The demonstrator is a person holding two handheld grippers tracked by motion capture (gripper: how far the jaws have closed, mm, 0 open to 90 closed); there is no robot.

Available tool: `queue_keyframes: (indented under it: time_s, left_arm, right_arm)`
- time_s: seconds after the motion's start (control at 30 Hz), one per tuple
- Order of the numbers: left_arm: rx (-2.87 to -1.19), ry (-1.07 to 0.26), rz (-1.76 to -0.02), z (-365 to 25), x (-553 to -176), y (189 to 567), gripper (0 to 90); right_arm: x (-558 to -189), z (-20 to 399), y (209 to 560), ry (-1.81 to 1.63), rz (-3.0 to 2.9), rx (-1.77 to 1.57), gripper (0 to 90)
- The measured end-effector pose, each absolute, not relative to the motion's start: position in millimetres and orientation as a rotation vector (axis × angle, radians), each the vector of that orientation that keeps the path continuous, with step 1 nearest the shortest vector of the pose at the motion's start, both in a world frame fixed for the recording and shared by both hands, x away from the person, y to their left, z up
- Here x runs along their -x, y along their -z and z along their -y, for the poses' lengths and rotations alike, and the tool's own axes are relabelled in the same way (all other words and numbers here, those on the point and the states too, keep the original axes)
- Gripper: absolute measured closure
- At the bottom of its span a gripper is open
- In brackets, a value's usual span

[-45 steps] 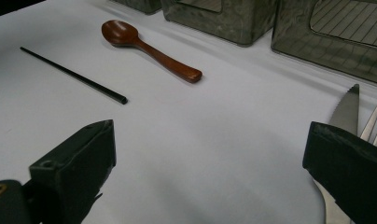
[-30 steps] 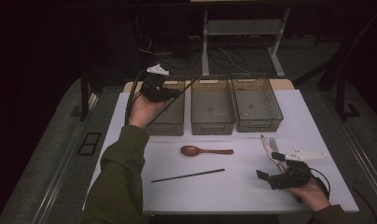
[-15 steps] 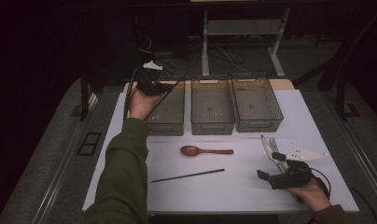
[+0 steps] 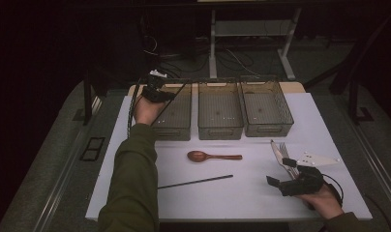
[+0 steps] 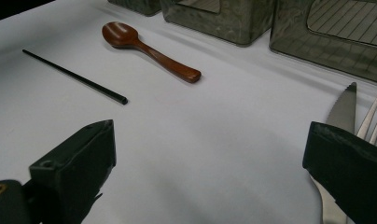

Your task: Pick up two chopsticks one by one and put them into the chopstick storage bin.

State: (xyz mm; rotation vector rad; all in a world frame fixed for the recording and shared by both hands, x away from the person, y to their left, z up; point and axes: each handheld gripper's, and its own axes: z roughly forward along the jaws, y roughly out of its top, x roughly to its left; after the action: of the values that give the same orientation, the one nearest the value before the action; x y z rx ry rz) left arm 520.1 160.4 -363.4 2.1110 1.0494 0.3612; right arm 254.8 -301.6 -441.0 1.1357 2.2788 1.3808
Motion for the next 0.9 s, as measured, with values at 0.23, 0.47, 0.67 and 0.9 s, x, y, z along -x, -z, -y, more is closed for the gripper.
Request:
queue_keyframes:
  time_s: [0.23,0.47,0.67,0.9]
  left_arm:
    - [-2.122,-0.374,-1.099,-160.2,-523.0,370.4,69.7]
    - [-2.095,-0.41,-1.082,-160.7,-519.8,363.9,43.4]
    - [-2.122,-0.389,-1.007,-153.7,-509.8,351.9,32.0]
    - [-2.089,-0.364,-0.925,-149.0,-490.2,338.1,27.0]
  right_arm:
    - [-254.4,302.5,440.6,-1.384,-2.276,-1.139,2.1]
    - [-254.4,302.5,440.6,-1.384,-2.275,-1.139,2.1]
    - [-254.4,302.3,440.7,-1.384,-2.276,-1.139,2.1]
    - [-254.2,302.5,440.5,-1.387,-2.273,-1.14,2.1]
